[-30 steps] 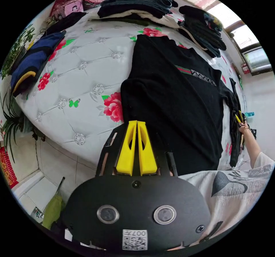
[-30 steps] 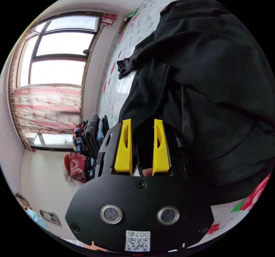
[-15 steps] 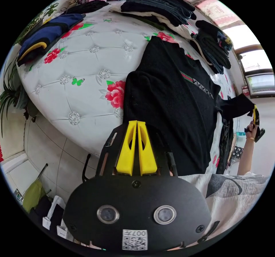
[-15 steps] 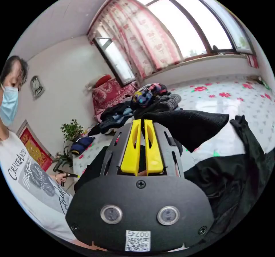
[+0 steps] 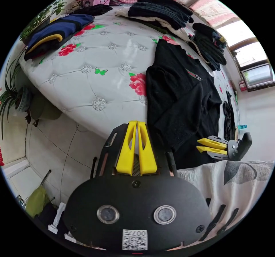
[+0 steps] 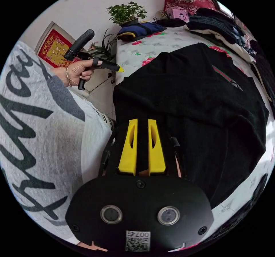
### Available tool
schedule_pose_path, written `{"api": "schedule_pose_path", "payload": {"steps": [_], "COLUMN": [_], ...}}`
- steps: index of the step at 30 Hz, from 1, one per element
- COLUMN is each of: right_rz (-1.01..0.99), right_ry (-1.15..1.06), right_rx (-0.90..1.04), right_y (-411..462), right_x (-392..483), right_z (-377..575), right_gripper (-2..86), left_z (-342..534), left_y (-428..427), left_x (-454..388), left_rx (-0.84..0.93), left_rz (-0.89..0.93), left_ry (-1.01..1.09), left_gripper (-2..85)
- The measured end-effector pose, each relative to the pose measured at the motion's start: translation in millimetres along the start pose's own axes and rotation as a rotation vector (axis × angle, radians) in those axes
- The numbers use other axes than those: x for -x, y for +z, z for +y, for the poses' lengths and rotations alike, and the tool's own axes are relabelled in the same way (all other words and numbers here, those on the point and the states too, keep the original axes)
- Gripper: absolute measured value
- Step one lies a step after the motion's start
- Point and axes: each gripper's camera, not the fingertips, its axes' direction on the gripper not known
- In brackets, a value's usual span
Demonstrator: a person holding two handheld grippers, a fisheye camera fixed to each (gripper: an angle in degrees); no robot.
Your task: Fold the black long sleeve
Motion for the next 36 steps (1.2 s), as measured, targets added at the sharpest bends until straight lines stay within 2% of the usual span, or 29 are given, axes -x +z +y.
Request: {"api": "schedule_pose_path", "payload": {"steps": [3,8,11,15,17,19,20,21,22,24,27,31,33,36], "right_rz": [0.094,0.21,0.257,0.261,0.236,0.222,0.221,0.223,0.224,0.231,0.223,0.207,0.196,0.171], "right_ry": [0.074,0.431,0.581,0.69,0.736,0.758,0.77,0.776,0.788,0.804,0.856,0.902,0.91,0.889], "right_rx": [-0.013,-0.112,-0.181,-0.167,-0.206,-0.225,-0.231,-0.231,-0.231,-0.236,-0.223,-0.171,-0.132,-0.07], "right_y": [-5.3,-29.9,-40.7,-33.1,-32.4,-34.0,-36.1,-37.5,-40.8,-45.6,-46.6,-43.8,-40.6,-30.3], "right_x": [5.4,-24.4,-35.6,-50.2,-55.5,-57.6,-57.6,-57.3,-56.1,-52.9,-50.0,-48.1,-51.8,-64.7], "right_z": [-0.7,27.1,53.5,76.8,94.0,107.7,118.1,123.6,135.8,158.0,200.7,246.0,255.4,250.9], "right_gripper": [6.2,7.7,8.1,8.3,8.3,8.2,8.1,8.1,8.0,7.8,7.5,7.1,7.1,7.1], "left_z": [15.6,30.7,24.6,17.5,17.6,23.5,35.5,48.6,56.5,75.5,102.2,118.7,114.6,96.8], "left_y": [1.0,-0.3,-11.7,-12.4,2.2,31.4,37.9,30.3,30.7,20.2,15.3,20.6,32.3,60.4], "left_x": [7.7,23.2,5.2,-45.3,-67.1,-84.5,-88.2,-86.4,-83.7,-73.6,-41.6,0.3,-1.2,-26.6], "left_rx": [-0.003,-0.015,-0.071,-0.149,-0.102,0.039,0.02,-0.016,0.051,0.05,0.093,0.131,0.151,0.223], "left_rz": [0.028,0.15,0.171,0.211,0.234,0.168,0.1,0.07,0.05,0.056,-0.04,0.052,0.078,0.027], "left_ry": [0.068,0.141,0.296,0.476,0.514,0.55,0.567,0.562,0.538,0.519,0.388,0.177,0.183,0.302], "left_gripper": [0.7,5.5,6.6,6.5,6.4,6.1,5.6,4.6,4.3,4.6,5.1,7.6,9.5,10.8]}}
